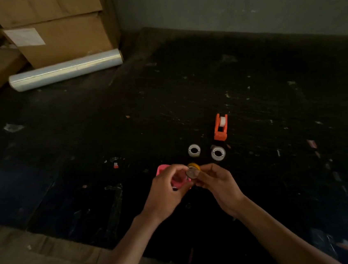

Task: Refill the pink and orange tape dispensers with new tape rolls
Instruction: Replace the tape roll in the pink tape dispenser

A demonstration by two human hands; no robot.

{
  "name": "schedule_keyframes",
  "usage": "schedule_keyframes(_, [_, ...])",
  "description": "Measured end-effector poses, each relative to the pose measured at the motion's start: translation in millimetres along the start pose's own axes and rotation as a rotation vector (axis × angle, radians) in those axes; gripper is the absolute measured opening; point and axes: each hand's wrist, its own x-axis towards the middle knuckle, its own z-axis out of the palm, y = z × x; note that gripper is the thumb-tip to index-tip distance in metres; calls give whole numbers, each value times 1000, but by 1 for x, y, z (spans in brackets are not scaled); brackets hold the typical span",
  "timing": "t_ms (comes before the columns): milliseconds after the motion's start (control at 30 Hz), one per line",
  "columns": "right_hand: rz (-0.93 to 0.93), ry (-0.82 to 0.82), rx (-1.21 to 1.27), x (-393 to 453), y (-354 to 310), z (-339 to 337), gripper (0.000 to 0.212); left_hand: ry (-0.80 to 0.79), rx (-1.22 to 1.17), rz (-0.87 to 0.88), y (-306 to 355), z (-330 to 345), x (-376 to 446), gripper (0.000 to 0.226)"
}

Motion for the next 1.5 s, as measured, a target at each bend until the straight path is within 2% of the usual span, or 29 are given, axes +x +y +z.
schedule_keyframes(33, [8, -10, 27, -2, 0, 1, 58, 8, -12, 5, 2, 5, 0, 34])
schedule_keyframes(167, [39, -19, 106, -9, -4, -1, 19, 77, -45, -2, 5, 13, 2, 28])
schedule_keyframes(300, [35, 35, 16, -7, -4, -9, 15, 115, -27, 11, 7, 12, 5, 21])
schedule_keyframes(367, [23, 79, -170, -4, -5, -16, 12, 114, -54, -2, 5, 8, 6, 20])
schedule_keyframes(433, [-58, 111, -529, -2, -2, -27, 3, 110, -115, -46, 2, 1, 7, 20])
schedule_keyframes(533, [-200, 55, -1057, 3, 13, -44, 12, 141, -157, -92, -3, -8, 8, 19])
schedule_keyframes(600, [-226, 10, -1149, 6, 18, -51, 23, 159, -174, -103, -6, -12, 8, 19])
schedule_keyframes(667, [-227, 72, -1036, 12, 16, -54, 37, 178, -178, -100, -7, -14, 8, 20])
schedule_keyframes(733, [-243, 257, -901, 24, 8, -56, 45, 187, -185, -93, -7, -15, 8, 20])
schedule_keyframes(800, [-236, 421, -876, 38, 0, -57, 57, 189, -204, -89, -5, -15, 9, 21])
schedule_keyframes(967, [-146, 496, -991, 64, -14, -52, 77, 162, -245, -103, 1, -15, 8, 24])
schedule_keyframes(1033, [-105, 469, -1112, 69, -20, -47, 74, 153, -242, -107, 2, -15, 8, 23])
schedule_keyframes(1133, [-130, 382, -1198, 71, -22, -44, 50, 140, -239, -117, 2, -17, 11, 24])
schedule_keyframes(1233, [-194, 297, -994, 65, -21, -41, 39, 155, -261, -137, 2, -19, 12, 23])
schedule_keyframes(1400, [-309, 25, -452, 31, -30, -16, 30, 155, -272, -136, 8, -20, 16, 22])
schedule_keyframes(1500, [-404, -107, -377, 17, -36, -6, 31, 132, -242, -111, 15, -19, 21, 22])
